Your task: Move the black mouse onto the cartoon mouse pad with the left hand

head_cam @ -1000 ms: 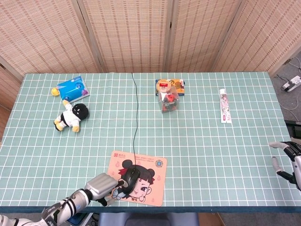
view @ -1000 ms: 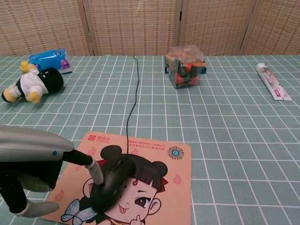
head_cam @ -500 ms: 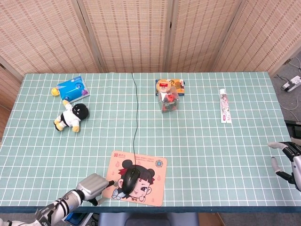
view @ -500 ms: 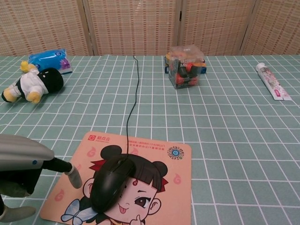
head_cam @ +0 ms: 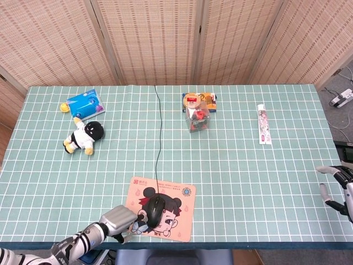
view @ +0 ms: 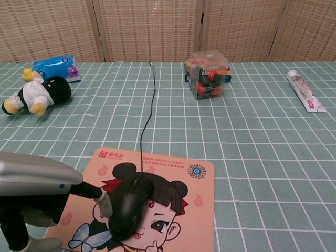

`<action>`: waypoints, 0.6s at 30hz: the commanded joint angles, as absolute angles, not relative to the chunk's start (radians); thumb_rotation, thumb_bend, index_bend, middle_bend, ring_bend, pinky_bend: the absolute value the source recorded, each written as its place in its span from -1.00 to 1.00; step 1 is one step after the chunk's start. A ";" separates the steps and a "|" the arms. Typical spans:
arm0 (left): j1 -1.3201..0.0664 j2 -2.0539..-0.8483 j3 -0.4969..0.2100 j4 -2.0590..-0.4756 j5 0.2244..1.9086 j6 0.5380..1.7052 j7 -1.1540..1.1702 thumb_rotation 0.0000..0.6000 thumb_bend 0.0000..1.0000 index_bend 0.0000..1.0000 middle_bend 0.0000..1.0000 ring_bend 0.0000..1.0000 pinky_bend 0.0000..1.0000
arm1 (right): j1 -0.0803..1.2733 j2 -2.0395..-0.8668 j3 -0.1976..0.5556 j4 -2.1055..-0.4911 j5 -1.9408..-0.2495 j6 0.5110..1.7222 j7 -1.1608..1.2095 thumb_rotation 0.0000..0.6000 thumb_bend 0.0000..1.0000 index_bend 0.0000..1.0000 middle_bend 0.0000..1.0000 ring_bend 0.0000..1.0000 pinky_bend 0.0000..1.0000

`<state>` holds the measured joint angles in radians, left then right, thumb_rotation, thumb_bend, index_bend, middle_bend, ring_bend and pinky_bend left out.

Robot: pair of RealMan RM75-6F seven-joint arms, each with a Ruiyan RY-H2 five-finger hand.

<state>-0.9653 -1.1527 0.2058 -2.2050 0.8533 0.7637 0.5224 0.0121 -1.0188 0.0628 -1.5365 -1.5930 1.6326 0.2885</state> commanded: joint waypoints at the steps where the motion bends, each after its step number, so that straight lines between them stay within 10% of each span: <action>1: -0.973 -1.157 0.205 -2.208 0.846 0.764 0.525 1.00 -0.15 -0.56 1.00 1.00 1.00 | 0.012 -1.018 0.063 -1.535 -1.593 1.633 0.292 1.00 -0.18 -0.31 -0.20 -0.38 -0.24; 18: -0.831 -1.009 0.234 -2.265 1.059 0.930 0.406 1.00 -0.15 -0.53 1.00 1.00 1.00 | 0.016 -1.020 0.059 -1.536 -1.597 1.622 0.283 1.00 -0.18 -0.31 -0.20 -0.38 -0.24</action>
